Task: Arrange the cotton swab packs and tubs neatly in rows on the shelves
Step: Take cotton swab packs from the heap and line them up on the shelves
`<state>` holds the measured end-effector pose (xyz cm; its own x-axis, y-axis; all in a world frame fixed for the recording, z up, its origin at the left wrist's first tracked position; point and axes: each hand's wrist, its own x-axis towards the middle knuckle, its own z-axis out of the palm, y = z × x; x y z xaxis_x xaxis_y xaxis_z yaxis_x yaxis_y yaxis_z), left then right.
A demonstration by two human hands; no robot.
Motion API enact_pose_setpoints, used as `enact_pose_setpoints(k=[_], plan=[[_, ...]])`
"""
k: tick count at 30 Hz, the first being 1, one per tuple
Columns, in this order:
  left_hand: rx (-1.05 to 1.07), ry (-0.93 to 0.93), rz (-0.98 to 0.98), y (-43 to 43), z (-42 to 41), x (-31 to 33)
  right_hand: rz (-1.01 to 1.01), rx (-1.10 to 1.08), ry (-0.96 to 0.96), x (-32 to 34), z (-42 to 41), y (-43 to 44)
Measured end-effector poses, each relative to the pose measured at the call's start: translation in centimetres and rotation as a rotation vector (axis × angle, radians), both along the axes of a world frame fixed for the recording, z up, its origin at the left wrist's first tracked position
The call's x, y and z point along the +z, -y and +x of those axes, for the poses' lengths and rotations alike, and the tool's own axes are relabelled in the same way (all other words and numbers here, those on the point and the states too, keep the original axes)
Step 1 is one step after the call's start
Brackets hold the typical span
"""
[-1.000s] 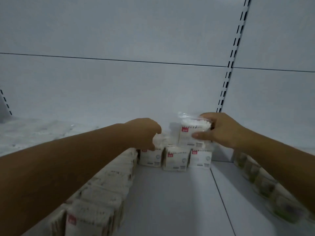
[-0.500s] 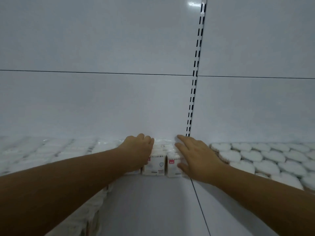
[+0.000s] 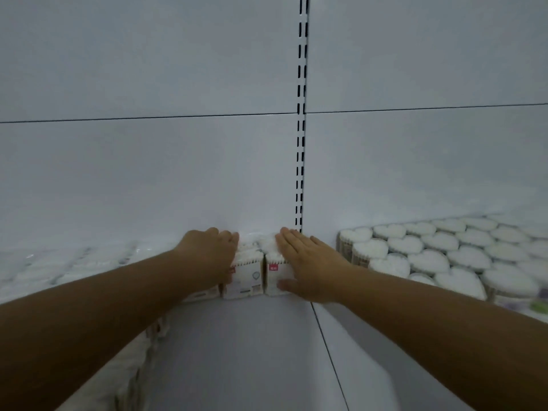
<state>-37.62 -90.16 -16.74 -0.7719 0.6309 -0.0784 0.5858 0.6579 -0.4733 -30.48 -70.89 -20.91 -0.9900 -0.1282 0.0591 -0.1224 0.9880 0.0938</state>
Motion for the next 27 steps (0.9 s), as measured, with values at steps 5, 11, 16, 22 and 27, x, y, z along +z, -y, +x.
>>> enact_pose_setpoints(k=[5,11,16,22,27], plan=[[0.039,0.043,0.044,-0.5,3.4,5.5,-0.123,0.093,-0.15,5.1,3.5,-2.8],[-0.095,0.066,0.292,-14.9,9.5,11.8,0.09,-0.138,-0.119,11.0,12.9,-15.5],[-0.271,0.132,0.227,-31.1,18.3,11.8,0.094,-0.396,-0.04,12.8,26.7,-28.4],[-0.487,0.264,0.356,-48.5,28.9,11.4,0.041,-0.728,-0.009,13.3,41.7,-42.8],[-0.586,0.316,0.266,-59.6,33.2,9.8,0.002,-0.869,0.003,10.9,49.4,-52.1]])
